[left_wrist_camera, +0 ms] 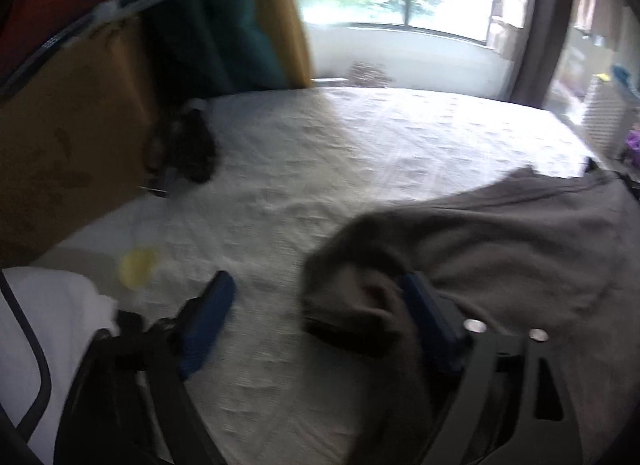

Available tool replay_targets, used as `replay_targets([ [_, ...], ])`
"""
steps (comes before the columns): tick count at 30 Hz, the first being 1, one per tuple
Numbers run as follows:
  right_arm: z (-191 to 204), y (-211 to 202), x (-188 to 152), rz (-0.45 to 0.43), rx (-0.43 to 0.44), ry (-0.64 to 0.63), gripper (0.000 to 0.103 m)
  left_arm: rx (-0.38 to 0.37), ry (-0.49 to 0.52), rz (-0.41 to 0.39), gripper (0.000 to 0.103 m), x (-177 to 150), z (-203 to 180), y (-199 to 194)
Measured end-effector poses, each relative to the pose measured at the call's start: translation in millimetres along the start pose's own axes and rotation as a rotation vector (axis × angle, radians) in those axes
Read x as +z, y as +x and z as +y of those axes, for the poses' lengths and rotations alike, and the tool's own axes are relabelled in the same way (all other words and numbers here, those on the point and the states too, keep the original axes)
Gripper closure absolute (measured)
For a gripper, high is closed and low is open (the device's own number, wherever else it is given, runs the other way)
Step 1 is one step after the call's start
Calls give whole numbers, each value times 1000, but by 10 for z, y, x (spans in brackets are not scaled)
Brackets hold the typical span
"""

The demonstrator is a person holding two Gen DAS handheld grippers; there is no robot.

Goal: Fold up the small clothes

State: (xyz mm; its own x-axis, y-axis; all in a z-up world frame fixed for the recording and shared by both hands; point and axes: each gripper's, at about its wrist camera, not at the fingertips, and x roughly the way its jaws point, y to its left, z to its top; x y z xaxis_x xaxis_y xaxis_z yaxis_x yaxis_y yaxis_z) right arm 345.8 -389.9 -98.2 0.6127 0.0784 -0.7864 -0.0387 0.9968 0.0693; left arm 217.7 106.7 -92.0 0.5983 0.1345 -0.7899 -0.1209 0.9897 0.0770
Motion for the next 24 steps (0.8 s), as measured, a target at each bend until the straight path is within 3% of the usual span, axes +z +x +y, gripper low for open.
replay_targets([
  [3,-10,-5,3,0,5,4,78,22,-22,19,13,23,49,24],
  [6,9,20,19,0,7,4,78,-21,-72,46,15,73,94,-14],
  [8,0,17,13,0,9,5,78,-61,-77,18,15,111,57,-135],
  [13,-10,17,11,1,12,8,77,-194,-12,-52,15,94,-195,-496],
  [16,-4,14,10,0,1,1,78,-247,39,-36,15,-21,-351,-507],
  [20,35,19,12,0,-14,-11,77,-262,64,10,15,-181,-442,-390],
  [21,48,20,11,-1,-22,-15,76,-258,57,32,15,-229,-436,-345],
  [24,75,31,18,0,-80,-18,57,-232,66,37,15,-393,-417,-362],
])
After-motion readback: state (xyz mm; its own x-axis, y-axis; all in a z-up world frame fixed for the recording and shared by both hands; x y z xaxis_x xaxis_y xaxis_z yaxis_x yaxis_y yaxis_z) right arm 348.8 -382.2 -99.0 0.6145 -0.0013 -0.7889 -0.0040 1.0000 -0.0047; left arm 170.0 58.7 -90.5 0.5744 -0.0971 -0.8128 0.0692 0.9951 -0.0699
